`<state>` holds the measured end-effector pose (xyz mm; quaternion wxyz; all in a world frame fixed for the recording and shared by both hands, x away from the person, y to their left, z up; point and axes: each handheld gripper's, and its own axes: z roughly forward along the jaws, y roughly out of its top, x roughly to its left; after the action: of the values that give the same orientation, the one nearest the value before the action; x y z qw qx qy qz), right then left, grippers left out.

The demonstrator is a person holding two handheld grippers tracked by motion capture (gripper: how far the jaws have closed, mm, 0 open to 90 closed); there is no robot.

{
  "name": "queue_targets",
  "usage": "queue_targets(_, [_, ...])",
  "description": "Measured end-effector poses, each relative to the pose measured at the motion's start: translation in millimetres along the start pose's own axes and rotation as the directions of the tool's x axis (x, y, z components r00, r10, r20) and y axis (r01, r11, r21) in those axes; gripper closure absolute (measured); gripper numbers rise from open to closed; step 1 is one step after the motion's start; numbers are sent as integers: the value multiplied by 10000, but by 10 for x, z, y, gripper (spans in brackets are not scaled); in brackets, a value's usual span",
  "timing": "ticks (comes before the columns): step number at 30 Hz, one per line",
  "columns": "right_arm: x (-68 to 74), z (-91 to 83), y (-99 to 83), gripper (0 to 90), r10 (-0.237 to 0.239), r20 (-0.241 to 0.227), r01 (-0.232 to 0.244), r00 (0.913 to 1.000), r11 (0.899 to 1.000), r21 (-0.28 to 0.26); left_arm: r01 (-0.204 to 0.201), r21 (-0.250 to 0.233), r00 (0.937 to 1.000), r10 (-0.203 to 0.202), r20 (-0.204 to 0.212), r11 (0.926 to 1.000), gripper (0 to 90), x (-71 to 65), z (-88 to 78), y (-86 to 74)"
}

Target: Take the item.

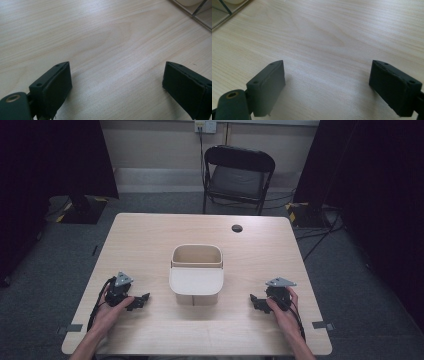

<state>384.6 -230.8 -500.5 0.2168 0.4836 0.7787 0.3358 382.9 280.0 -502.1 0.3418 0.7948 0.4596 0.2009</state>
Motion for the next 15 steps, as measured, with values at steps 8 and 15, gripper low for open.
queue_targets(8, [0,0,0,128,3,-6,-3,10000,10000,-2,0,-4,10000,0,9,10000,128,-7,-14,7])
queue_targets(15, [0,0,0,128,4,-17,-4,10000,10000,0,139,-67,9998,-138,120,9999,159,-20,-18,14])
